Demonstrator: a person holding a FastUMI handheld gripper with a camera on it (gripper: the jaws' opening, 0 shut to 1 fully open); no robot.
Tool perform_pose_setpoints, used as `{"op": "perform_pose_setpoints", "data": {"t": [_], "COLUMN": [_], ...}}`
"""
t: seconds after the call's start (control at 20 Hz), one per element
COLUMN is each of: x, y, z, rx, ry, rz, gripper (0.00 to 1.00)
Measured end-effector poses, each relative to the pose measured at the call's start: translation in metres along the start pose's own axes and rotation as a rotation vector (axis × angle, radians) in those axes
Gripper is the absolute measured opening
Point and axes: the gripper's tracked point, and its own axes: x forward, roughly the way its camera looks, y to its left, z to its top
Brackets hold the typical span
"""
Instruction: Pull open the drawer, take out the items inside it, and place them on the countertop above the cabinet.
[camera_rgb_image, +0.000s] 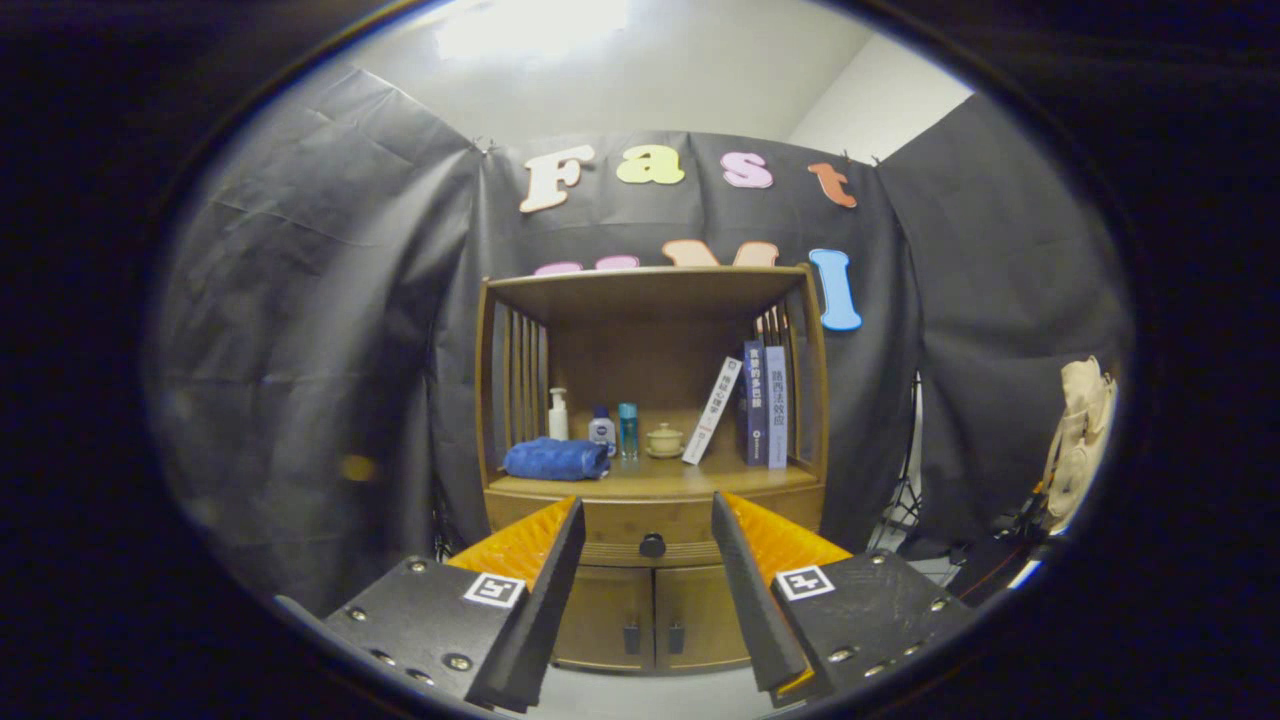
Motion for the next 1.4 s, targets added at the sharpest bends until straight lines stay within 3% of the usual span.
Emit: {"op": "perform_pose_setpoints", "data": {"t": [0.25,0.45,0.65,0.8,1.0,1.2,1.3,1.4], "x": [0.027,0.074,0.13,0.169,0.215,0.24,0.252,0.256], "y": [-0.004,0.007,0.022,0.012,0.014,-0.003,-0.001,0.001], "z": [-0.018,-0.037,-0.077,-0.115,-0.164,-0.207,-0.213,-0.218], "rx": [0.001,0.033,0.078,0.092,0.076,0.003,-0.017,-0.014], "ry": [0.033,0.058,0.132,0.209,0.316,0.419,0.438,0.435], "rz": [-0.04,-0.011,0.049,0.008,0.042,-0.033,-0.02,-0.012], "gripper": [0.76,0.76,0.76,0.76,0.77,0.77,0.56,0.57]}}
